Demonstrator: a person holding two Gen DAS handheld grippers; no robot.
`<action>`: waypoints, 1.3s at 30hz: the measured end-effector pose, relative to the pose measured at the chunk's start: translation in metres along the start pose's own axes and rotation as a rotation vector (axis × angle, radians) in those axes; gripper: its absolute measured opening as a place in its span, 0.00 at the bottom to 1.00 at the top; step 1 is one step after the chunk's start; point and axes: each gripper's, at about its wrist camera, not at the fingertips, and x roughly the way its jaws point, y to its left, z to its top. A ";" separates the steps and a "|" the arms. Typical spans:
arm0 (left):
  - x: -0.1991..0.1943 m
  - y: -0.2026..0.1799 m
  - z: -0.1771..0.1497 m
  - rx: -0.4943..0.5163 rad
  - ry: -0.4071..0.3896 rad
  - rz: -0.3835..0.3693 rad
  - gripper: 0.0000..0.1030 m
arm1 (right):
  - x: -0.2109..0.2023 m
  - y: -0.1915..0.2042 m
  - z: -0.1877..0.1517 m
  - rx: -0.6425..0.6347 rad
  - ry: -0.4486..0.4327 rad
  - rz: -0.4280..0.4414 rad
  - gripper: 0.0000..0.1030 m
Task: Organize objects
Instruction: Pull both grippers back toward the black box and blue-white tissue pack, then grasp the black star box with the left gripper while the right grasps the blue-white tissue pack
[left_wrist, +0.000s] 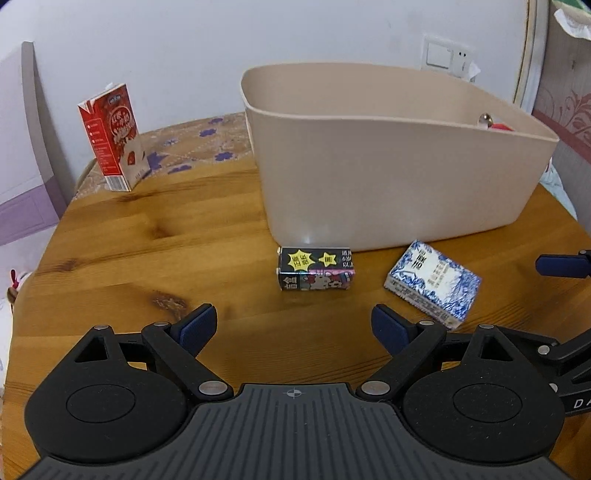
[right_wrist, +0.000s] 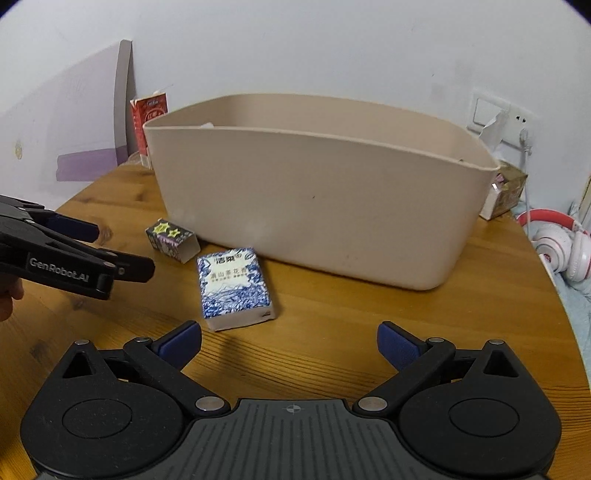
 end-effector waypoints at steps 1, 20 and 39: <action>0.001 0.000 -0.001 0.001 0.000 -0.001 0.89 | 0.002 0.001 0.000 -0.001 0.005 0.005 1.00; 0.037 0.008 0.009 -0.061 -0.043 -0.007 0.89 | 0.044 0.014 0.009 -0.053 0.025 0.047 1.00; 0.027 -0.001 0.012 0.021 -0.090 -0.018 0.51 | 0.029 0.014 0.007 -0.078 -0.003 0.082 0.47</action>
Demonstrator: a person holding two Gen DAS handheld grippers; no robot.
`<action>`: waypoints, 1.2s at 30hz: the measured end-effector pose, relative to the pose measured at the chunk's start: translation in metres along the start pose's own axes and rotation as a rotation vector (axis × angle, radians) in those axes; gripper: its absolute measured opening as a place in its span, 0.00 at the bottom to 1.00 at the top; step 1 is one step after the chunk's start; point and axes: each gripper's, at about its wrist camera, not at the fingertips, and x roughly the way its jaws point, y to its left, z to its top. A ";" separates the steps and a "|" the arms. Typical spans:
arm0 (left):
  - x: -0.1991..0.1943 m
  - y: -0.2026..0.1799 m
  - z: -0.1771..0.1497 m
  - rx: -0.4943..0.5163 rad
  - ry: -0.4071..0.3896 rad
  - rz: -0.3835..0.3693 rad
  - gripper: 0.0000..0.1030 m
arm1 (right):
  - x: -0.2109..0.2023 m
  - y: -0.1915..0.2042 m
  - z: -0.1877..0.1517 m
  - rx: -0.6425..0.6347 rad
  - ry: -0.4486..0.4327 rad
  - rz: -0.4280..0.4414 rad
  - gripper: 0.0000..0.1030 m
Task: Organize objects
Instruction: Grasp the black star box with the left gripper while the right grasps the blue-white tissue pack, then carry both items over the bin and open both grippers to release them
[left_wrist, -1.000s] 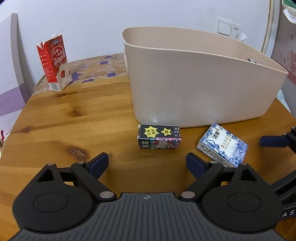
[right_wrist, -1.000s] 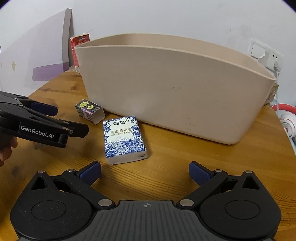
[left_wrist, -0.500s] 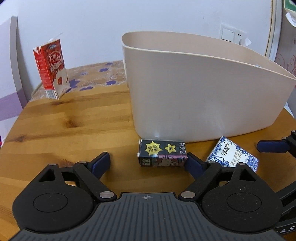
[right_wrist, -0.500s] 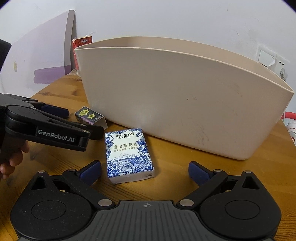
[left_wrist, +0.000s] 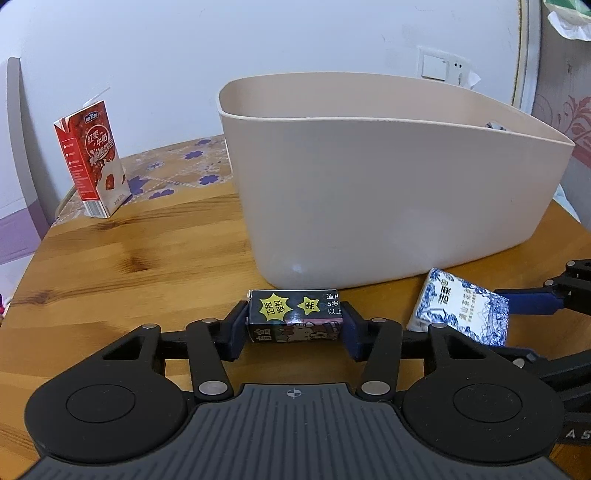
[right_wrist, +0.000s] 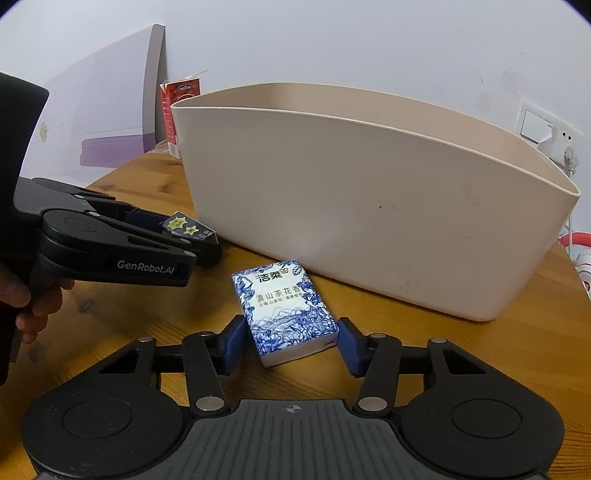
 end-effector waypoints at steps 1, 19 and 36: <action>-0.002 0.000 0.000 0.002 -0.001 -0.001 0.51 | -0.001 0.000 0.000 0.000 0.003 0.001 0.46; -0.035 -0.003 -0.009 0.055 -0.028 0.013 0.50 | -0.036 -0.004 -0.018 0.003 -0.010 -0.035 0.45; -0.081 -0.015 -0.008 0.097 -0.103 -0.012 0.50 | -0.099 -0.017 -0.023 -0.001 -0.131 -0.088 0.45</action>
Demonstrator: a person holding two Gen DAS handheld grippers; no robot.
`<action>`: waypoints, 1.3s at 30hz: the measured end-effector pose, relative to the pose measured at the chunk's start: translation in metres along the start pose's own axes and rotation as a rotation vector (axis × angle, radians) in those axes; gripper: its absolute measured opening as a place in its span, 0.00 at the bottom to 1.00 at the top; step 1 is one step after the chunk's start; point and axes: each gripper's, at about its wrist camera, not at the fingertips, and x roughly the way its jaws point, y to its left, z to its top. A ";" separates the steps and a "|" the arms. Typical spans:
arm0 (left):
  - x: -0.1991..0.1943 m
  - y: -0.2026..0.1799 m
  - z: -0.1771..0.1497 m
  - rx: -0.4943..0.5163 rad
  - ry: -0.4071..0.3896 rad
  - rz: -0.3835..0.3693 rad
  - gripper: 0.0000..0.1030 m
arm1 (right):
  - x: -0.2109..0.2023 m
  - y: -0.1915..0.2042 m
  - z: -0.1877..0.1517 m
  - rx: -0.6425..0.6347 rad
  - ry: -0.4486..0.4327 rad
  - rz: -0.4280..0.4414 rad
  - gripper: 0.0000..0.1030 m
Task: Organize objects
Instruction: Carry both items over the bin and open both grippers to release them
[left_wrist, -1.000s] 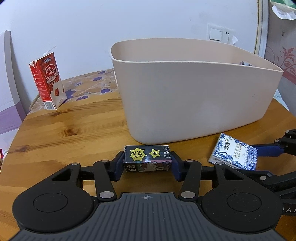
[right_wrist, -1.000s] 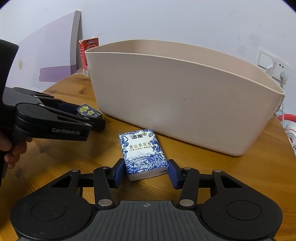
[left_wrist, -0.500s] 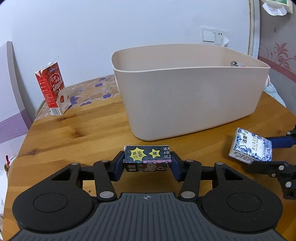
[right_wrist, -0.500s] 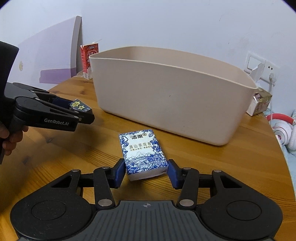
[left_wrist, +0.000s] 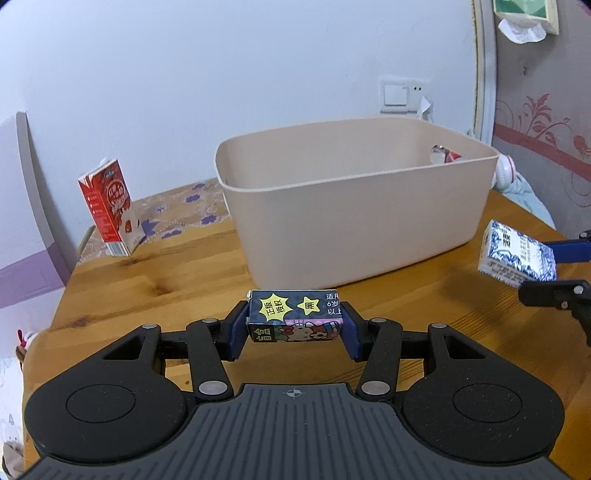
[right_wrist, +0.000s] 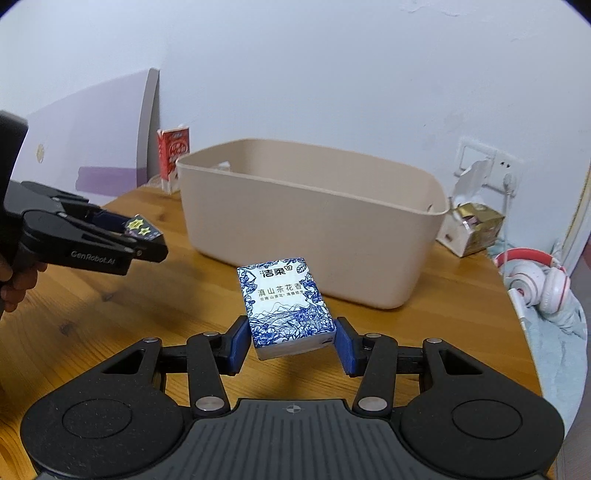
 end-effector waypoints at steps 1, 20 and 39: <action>-0.003 -0.001 0.001 0.003 -0.007 0.000 0.50 | -0.004 -0.003 -0.001 0.002 -0.007 -0.001 0.45; -0.050 -0.005 0.038 0.032 -0.153 0.006 0.50 | -0.049 -0.029 0.024 0.051 -0.154 -0.041 0.45; -0.028 -0.011 0.083 -0.008 -0.187 0.039 0.50 | -0.051 -0.054 0.067 0.083 -0.256 -0.059 0.45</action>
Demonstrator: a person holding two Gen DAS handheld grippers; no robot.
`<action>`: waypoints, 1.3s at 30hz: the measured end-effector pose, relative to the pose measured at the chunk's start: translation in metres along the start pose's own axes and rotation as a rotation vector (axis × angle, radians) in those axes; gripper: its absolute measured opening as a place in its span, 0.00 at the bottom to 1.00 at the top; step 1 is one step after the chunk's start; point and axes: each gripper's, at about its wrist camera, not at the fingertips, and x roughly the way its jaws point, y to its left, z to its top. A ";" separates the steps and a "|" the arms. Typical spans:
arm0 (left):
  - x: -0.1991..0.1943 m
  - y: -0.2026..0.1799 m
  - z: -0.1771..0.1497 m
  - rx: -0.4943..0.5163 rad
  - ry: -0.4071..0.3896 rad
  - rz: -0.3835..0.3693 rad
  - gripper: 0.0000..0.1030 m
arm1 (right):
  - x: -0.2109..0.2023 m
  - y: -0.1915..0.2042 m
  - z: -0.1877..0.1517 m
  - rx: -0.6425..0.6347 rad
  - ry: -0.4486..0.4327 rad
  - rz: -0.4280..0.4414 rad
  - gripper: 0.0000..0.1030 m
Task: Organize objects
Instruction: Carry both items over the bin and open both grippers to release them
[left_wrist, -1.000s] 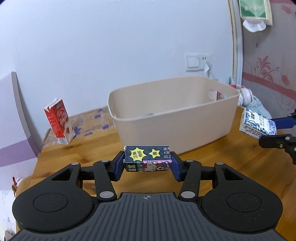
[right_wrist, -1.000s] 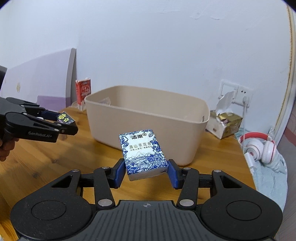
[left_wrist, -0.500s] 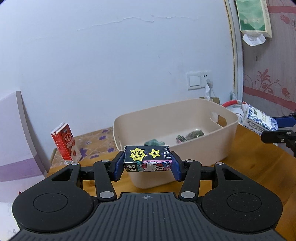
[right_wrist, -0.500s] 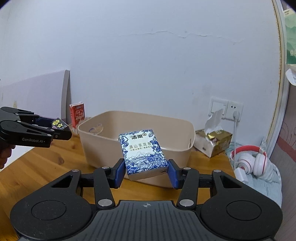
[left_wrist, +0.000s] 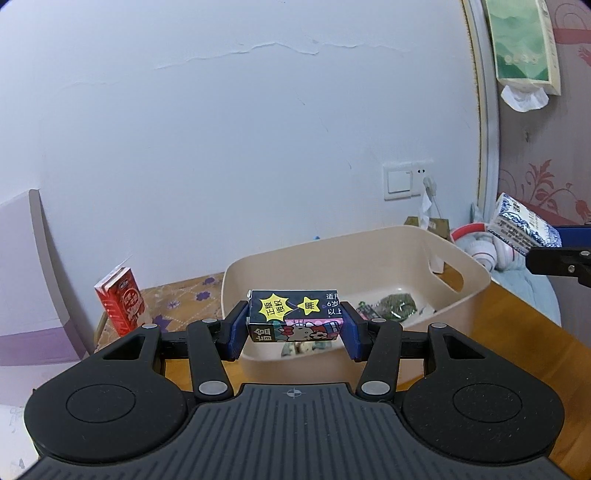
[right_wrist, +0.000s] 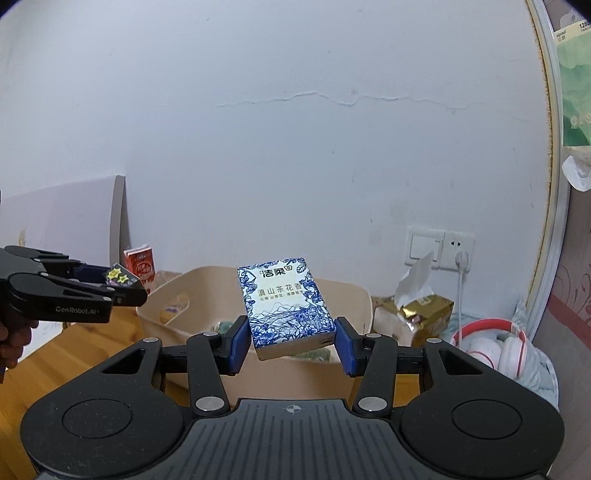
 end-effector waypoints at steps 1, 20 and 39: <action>0.003 -0.001 0.002 0.001 0.001 0.001 0.50 | 0.002 0.000 0.002 0.000 -0.002 0.000 0.45; 0.077 -0.006 0.016 -0.026 0.069 0.012 0.50 | 0.058 0.002 0.025 0.026 0.030 0.013 0.45; 0.141 -0.021 0.012 -0.049 0.244 0.011 0.51 | 0.136 -0.009 0.019 0.093 0.191 -0.001 0.45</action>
